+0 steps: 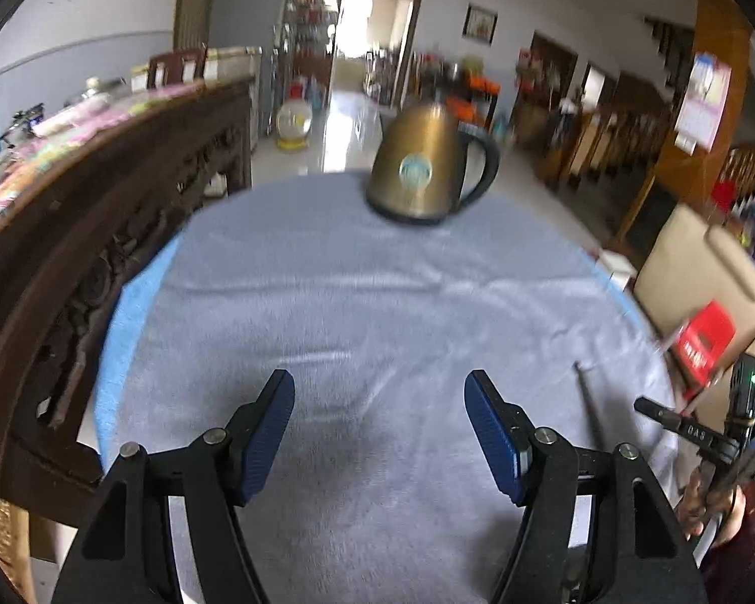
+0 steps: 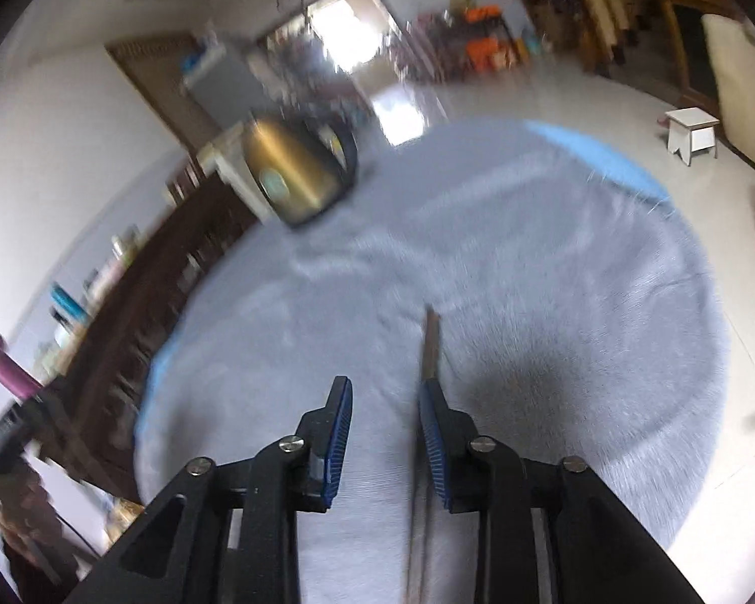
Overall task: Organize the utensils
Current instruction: 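Move both tools down toward the last chopsticks on the cloth, then grasp a dark chopstick with the right tool while the left tool grasps another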
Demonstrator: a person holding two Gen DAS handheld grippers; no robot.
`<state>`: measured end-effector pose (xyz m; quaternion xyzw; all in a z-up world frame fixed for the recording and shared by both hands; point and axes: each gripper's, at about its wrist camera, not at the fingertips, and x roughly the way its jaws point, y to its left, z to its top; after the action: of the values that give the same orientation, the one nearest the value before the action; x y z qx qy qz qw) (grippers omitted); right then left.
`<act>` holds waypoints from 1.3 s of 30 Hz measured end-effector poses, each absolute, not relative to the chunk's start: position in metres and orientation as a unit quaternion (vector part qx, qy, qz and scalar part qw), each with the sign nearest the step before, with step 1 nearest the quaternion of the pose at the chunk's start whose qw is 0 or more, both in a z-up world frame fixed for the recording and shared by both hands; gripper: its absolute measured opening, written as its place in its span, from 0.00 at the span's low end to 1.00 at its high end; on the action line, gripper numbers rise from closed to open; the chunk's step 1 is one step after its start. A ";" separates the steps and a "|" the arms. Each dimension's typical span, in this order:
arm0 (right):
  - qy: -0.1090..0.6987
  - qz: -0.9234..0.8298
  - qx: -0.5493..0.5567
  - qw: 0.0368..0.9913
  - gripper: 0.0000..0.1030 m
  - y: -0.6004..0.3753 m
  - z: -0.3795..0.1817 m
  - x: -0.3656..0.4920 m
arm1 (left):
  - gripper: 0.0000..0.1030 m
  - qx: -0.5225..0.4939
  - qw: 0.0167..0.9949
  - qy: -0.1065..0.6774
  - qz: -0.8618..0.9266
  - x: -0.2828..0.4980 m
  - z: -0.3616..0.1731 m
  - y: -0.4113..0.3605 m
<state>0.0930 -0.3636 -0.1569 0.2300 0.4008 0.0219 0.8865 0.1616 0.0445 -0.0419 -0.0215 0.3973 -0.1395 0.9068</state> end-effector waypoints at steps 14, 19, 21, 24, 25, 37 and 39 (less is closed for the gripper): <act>0.461 -0.006 0.125 0.879 0.15 -0.342 -0.211 0.154 | 0.69 0.025 0.875 0.445 -0.191 0.217 -0.093 -0.027; 0.460 -0.026 0.106 0.881 0.15 -0.347 -0.209 0.152 | 0.69 0.032 0.868 0.447 -0.213 0.223 -0.100 -0.045; 0.459 -0.031 0.129 0.879 0.15 -0.359 -0.210 0.150 | 0.69 0.040 0.865 0.448 -0.224 0.227 -0.103 -0.057; 0.453 -0.024 0.160 0.877 0.15 -0.367 -0.206 0.149 | 0.69 0.052 0.856 0.454 -0.243 0.233 -0.107 -0.081; 0.452 -0.028 0.152 0.879 0.15 -0.367 -0.204 0.151 | 0.69 0.057 0.851 0.456 -0.255 0.235 -0.108 -0.092; 0.424 -0.038 0.226 0.876 0.15 -0.424 -0.195 0.137 | 0.69 0.109 0.764 0.516 -0.372 0.258 -0.145 -0.207; 0.424 -0.039 0.227 0.876 0.15 -0.427 -0.195 0.134 | 0.69 0.117 0.752 0.523 -0.385 0.257 -0.154 -0.221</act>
<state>0.1342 -0.4268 -0.1953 0.2272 0.4241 -0.0388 0.8758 0.2566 -0.2208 -0.1537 0.1174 0.5225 -0.3851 0.7516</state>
